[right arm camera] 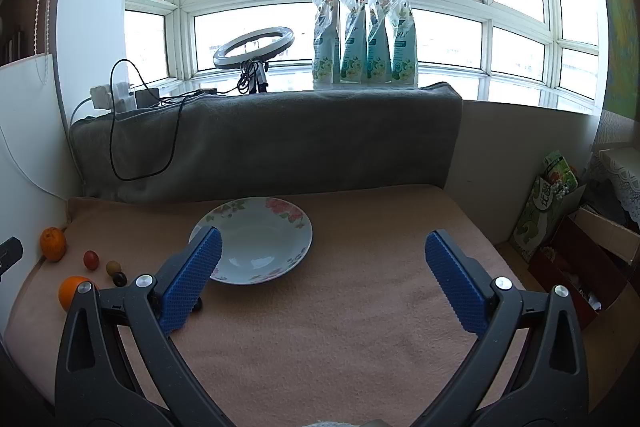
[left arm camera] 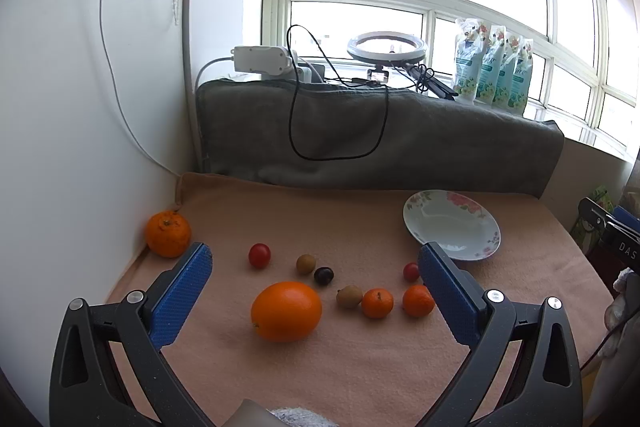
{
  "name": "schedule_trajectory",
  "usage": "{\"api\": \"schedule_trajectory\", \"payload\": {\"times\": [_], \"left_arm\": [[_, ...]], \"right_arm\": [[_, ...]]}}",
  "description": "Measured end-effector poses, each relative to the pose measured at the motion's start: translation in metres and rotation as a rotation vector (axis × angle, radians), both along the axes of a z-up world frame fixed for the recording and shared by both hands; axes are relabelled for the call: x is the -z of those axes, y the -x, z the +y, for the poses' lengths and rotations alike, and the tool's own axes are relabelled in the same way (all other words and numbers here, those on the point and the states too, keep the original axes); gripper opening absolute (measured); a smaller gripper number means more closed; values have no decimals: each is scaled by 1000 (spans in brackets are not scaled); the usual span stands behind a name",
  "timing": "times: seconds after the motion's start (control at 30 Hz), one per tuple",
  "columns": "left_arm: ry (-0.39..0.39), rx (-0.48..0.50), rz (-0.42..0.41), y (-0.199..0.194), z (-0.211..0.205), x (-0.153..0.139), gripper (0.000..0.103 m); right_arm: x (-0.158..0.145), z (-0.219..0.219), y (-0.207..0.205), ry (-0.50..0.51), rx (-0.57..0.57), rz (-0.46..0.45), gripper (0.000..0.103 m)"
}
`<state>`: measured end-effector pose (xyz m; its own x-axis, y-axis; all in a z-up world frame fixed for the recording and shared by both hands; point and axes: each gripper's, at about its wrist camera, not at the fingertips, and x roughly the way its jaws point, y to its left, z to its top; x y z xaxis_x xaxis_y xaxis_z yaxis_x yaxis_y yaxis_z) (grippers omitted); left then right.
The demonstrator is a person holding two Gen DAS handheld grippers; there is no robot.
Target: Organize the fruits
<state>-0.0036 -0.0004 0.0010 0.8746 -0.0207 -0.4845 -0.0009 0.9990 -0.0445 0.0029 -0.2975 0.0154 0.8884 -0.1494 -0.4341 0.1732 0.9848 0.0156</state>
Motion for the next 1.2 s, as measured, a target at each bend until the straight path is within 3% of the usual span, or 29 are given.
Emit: {"api": "schedule_trajectory", "payload": {"times": [1.2], "left_arm": [[20, -17, 25, -2, 8, 4, 102]], "right_arm": [[12, 6, -1, -16, -22, 18, 103]]}}
